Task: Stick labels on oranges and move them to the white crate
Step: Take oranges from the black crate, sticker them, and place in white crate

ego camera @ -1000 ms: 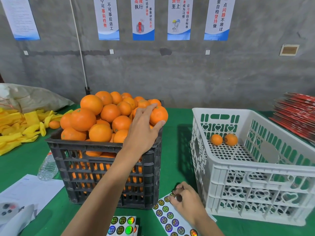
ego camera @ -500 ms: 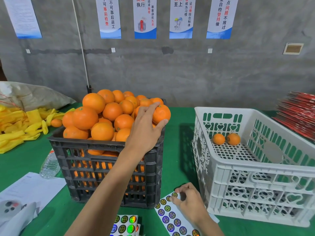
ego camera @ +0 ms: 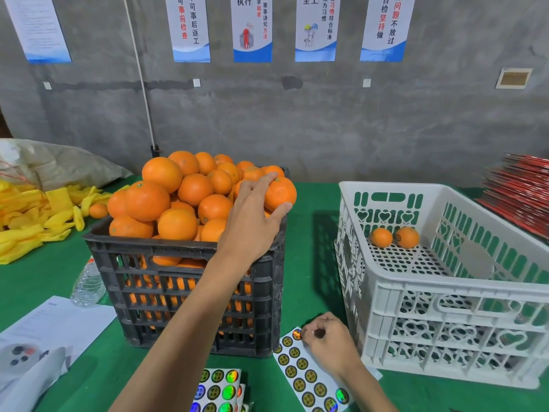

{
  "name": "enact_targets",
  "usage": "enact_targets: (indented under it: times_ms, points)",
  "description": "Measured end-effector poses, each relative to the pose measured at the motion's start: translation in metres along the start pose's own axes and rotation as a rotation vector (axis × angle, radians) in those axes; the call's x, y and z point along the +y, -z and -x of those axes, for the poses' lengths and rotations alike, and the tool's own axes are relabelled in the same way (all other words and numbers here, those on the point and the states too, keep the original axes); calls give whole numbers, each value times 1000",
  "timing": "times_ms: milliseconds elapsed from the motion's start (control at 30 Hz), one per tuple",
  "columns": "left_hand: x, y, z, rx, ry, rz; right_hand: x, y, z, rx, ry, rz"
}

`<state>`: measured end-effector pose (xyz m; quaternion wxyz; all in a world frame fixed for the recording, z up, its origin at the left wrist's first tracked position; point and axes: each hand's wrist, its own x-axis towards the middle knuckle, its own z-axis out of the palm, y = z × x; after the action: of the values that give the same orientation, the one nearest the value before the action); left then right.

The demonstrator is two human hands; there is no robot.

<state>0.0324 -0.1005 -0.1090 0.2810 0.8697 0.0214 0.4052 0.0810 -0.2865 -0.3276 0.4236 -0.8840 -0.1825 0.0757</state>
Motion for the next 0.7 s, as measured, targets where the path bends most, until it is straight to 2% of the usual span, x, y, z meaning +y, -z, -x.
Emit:
enact_targets:
  times_ms: [133, 300, 467, 567, 700]
  points:
    - [1, 1, 1, 0, -6, 0, -2, 0, -3, -9, -132, -169]
    - [2, 2, 1, -13, 1, -2, -2, 2, -8, 14, -142, -58]
    - [3, 3, 1, -20, -1, 6, -6, -8, 0, 194, -64, 146]
    - [3, 3, 2, -10, 4, 22, -28, 7, -5, 305, 13, 4]
    - [3, 2, 1, 17, -3, 35, -102, 42, -13, 587, 299, -212]
